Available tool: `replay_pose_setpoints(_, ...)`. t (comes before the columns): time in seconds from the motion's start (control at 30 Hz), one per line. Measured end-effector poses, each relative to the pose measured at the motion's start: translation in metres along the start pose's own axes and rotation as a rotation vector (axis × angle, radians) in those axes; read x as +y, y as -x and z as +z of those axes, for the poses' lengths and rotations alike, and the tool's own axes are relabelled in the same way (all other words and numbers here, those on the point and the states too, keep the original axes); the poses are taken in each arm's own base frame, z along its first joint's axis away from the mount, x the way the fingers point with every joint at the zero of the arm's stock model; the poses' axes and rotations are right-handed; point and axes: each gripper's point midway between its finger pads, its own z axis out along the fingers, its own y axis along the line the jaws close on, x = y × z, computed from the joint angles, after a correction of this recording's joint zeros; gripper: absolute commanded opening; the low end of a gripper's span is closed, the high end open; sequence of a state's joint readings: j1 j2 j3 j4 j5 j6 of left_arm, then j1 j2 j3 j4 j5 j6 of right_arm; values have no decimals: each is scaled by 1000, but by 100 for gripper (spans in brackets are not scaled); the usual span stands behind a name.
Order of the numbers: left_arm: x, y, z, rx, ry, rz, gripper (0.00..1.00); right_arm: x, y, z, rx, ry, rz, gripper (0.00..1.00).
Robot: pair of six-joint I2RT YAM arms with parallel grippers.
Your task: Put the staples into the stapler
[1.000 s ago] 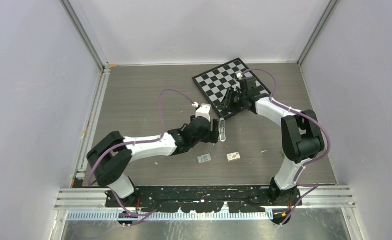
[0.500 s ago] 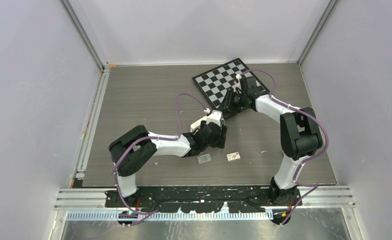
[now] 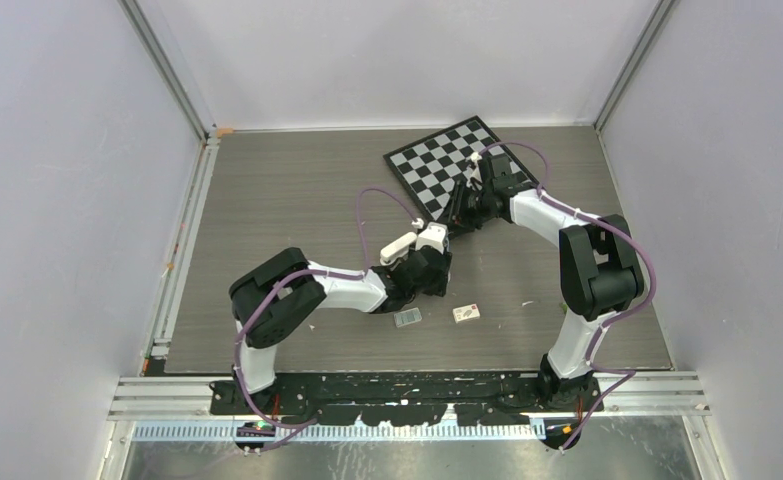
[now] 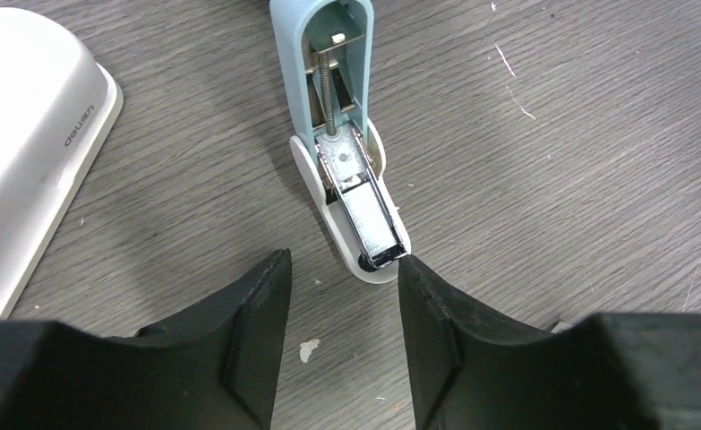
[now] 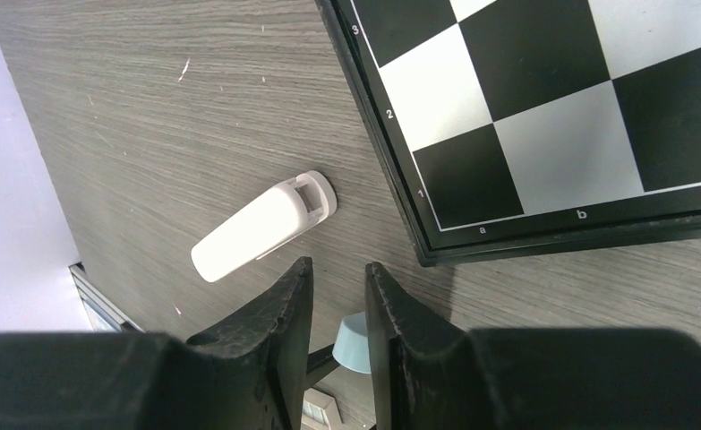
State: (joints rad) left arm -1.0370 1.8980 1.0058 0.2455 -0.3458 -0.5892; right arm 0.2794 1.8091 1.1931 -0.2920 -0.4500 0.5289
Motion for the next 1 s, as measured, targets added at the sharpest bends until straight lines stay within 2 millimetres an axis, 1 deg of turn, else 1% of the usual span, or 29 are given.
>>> replay_pose_setpoints(0.13, 0, 0, 0, 2, 0, 9, 37, -2, -2, -1, 5, -11, 5, 33)
replay_pose_setpoints(0.2, 0, 0, 0, 6, 1, 17, 36, -4, -4, -2, 9, -17, 9, 33)
replay_pose_setpoints(0.6, 1, -1, 0, 6, 8, 32, 37, 1, -14, -23, -1, -14, -1, 33)
replay_pose_setpoints(0.83, 3, 0, 0, 7, 18, 56, 37, 3, -19, -23, 19, 7, 1, 33)
replay_pose_setpoints(1.0, 4, 1, 0, 6, 25, 59, 38, 1, -21, -23, 22, 1, 2, 38)
